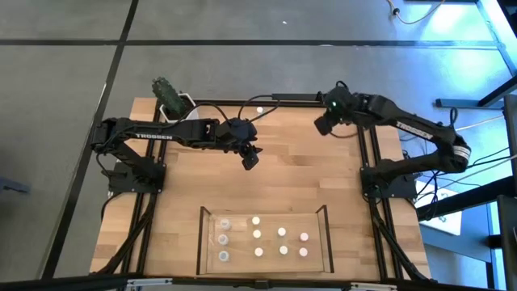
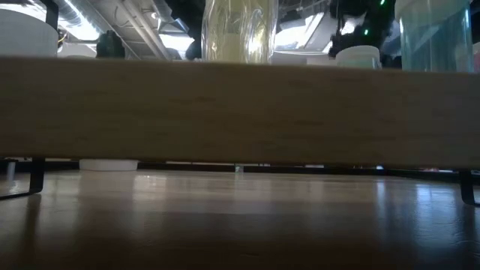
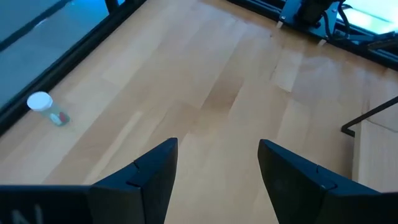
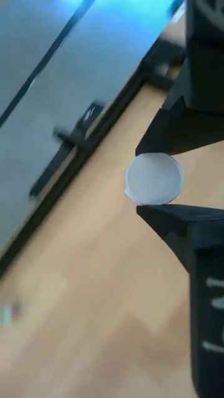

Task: Pick and place medicine bottles onto shelf by color
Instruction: Put the pink pill bottle on the shelf aligned with the other pink pill bottles

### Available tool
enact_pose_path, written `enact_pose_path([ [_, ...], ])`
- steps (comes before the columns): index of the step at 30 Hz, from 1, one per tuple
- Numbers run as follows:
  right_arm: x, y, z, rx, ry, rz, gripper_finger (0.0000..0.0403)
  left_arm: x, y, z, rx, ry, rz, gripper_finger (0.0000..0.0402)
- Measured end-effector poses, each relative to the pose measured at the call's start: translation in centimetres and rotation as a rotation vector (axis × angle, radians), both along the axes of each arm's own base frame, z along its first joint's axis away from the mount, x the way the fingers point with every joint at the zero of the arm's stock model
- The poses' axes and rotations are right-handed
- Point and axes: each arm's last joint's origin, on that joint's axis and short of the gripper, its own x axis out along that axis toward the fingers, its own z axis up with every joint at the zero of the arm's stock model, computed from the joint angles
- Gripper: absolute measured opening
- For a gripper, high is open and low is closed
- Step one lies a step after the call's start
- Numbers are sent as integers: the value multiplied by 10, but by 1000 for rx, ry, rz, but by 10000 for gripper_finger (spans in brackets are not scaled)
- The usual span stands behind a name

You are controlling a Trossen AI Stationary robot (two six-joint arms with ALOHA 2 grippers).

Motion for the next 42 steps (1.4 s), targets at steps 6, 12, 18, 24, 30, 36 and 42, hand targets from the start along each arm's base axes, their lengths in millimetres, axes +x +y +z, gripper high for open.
enact_pose_path([
  [6,9,41,11,39,-90,226,118,0,0,0,50,15,-18,216],
  [12,16,77,18,40,-121,401,119,0,-2,1,89,19,12,216],
  [18,19,109,40,32,-168,557,119,1,-13,1,101,22,-28,216],
  [24,16,137,52,41,-179,697,120,2,-31,1,97,15,-80,216],
  [30,24,167,42,101,-108,940,121,2,-54,1,85,-3,-139,216],
  [36,28,193,34,127,-64,1074,121,1,-71,2,82,-21,-104,216],
  [42,45,214,21,123,-44,1158,122,-1,-85,2,101,-23,-125,216],
])
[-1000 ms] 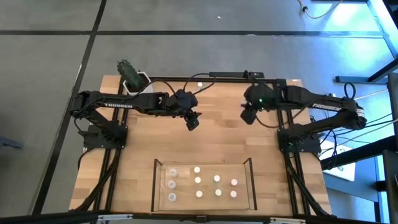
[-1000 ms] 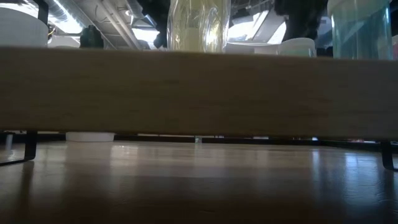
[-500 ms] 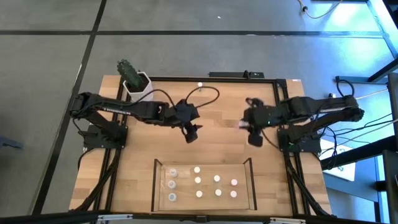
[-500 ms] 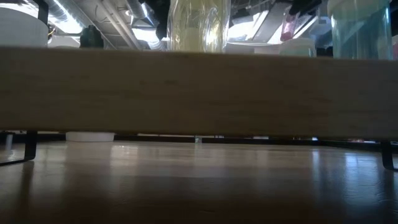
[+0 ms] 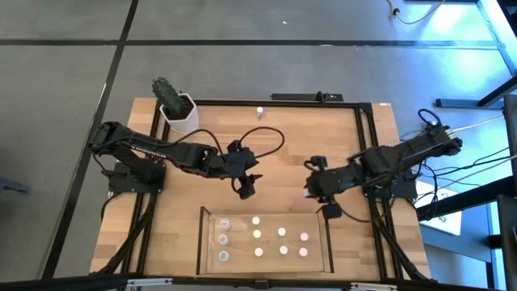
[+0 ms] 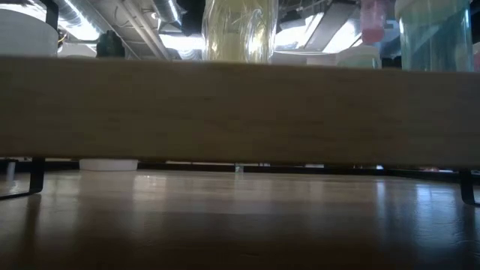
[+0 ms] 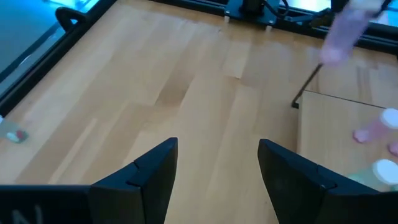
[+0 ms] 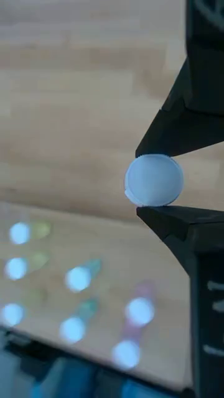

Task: Pick and place medicine bottles onto shelf by color
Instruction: Put the pink pill bottle on the shelf aligned with the other pink pill bottles

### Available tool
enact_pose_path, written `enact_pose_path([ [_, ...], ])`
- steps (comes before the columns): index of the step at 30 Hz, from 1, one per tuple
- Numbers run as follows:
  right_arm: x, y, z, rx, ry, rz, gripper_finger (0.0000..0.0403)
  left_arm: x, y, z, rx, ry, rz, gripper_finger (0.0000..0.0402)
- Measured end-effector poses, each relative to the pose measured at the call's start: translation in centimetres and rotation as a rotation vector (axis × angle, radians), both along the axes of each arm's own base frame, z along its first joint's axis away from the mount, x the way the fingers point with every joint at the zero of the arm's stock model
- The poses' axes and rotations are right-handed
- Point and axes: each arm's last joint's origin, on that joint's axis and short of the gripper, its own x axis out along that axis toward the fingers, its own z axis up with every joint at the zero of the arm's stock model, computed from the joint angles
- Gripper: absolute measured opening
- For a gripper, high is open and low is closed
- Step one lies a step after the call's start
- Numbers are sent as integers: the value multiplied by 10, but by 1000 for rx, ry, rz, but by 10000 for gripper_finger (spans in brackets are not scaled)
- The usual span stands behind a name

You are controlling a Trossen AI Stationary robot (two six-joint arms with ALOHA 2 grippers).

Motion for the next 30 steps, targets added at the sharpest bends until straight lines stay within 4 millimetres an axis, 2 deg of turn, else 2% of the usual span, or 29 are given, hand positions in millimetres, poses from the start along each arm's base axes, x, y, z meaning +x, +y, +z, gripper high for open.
enact_pose_path([
  [3,13,6,-9,63,22,-30,122,-1,-6,0,1,0,-17,216],
  [14,50,18,-38,125,31,-106,122,-4,-21,-1,48,23,-98,216],
  [20,53,13,-52,126,116,-249,122,-6,-26,-1,52,28,-116,216],
  [30,44,36,-52,103,121,-132,122,-7,-25,-3,57,53,-117,216],
])
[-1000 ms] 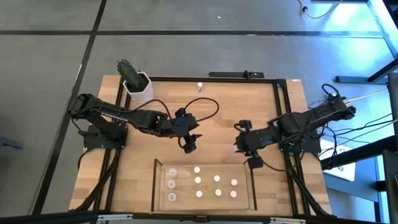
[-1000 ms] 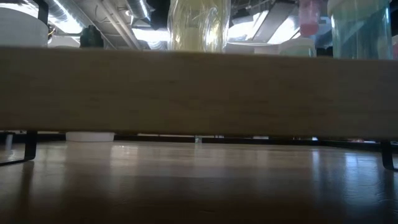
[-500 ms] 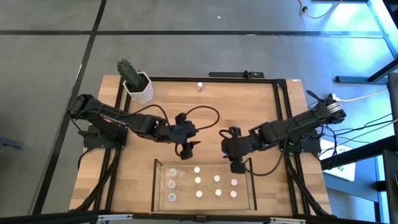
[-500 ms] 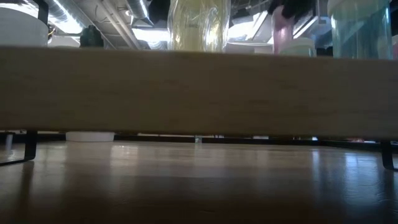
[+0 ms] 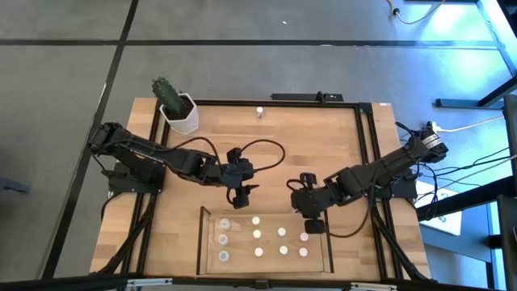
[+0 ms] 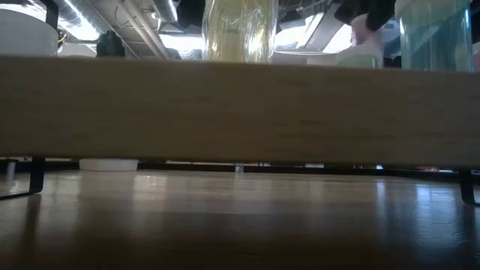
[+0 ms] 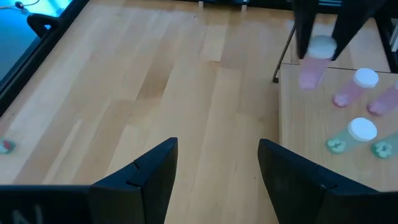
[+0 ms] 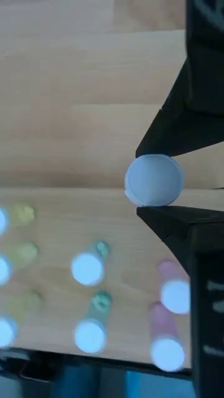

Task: Pick and place medicine bottles onto shelf by color
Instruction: Put the pink pill bottle on the shelf aligned with the other pink pill bottles

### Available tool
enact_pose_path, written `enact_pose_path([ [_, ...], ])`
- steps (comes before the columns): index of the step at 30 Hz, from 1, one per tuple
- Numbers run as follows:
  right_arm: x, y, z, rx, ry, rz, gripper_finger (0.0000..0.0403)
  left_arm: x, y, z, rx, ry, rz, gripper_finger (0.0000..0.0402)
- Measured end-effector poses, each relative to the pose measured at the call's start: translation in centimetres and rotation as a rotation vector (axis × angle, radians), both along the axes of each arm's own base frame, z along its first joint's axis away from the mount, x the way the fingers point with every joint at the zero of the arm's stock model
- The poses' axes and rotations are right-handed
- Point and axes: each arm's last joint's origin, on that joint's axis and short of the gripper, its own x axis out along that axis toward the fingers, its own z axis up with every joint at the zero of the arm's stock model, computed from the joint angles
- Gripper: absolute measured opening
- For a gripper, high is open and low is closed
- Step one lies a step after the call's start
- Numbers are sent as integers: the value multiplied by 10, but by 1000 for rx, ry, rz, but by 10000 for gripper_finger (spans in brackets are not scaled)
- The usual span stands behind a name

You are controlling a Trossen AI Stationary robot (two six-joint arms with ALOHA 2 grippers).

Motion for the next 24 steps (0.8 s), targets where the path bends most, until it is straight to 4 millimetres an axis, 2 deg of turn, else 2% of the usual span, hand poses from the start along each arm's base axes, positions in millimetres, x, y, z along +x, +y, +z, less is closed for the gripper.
enact_pose_path([
  [2,-3,3,-1,-12,9,29,122,0,0,0,1,0,-1,216],
  [14,-3,9,-4,-3,15,-73,122,0,0,0,1,0,0,216],
  [24,7,21,-32,-57,103,-47,122,0,0,0,0,-5,1,216],
])
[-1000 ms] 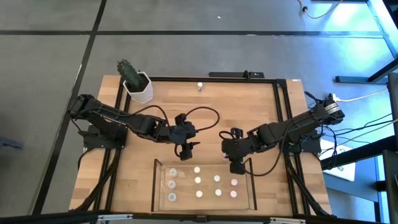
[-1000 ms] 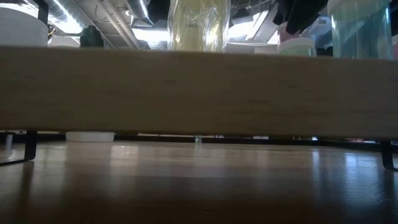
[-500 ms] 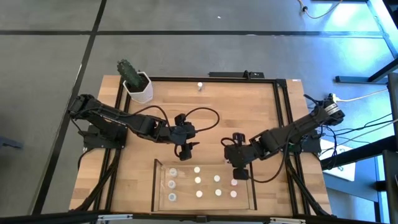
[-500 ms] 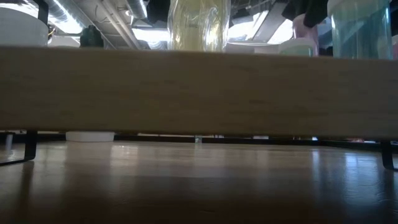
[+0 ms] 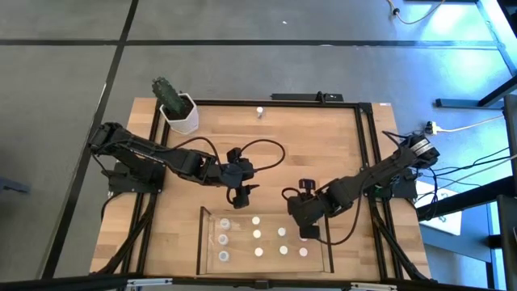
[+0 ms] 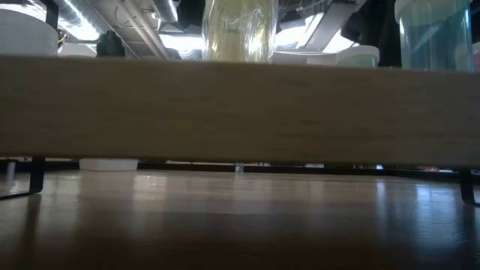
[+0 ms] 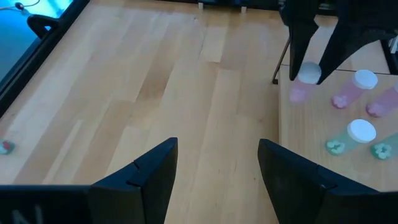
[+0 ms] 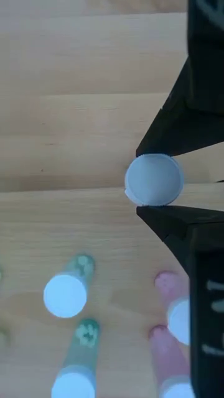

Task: Pick and place medicine bottles onto shelf by color
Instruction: Put the pink pill bottle on the shelf aligned with the other pink pill bottles

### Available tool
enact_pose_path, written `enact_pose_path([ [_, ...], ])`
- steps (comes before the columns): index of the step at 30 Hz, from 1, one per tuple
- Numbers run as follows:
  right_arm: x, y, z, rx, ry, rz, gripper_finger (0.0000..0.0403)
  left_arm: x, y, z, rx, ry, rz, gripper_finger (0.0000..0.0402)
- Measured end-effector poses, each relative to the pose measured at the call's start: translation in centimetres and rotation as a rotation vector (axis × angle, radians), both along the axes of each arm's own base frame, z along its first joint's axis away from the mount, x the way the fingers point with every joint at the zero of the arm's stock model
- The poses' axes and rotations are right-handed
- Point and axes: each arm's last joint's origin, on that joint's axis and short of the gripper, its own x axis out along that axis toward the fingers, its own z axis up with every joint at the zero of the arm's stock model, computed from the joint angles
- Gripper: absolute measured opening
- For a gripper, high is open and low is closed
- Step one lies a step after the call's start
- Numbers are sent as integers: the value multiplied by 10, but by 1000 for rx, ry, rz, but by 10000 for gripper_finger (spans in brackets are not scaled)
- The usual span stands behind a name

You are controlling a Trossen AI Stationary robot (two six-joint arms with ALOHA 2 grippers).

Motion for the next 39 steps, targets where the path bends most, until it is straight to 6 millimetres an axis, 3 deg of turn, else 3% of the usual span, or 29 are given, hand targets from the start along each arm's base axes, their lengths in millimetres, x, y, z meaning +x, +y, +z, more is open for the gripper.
enact_pose_path([
  [21,1,3,-6,53,46,-34,122,0,0,0,0,1,0,216],
  [30,8,8,-24,16,87,-34,122,0,0,0,18,4,-15,216],
  [39,7,8,-25,27,100,-32,122,0,0,0,19,5,-15,216],
])
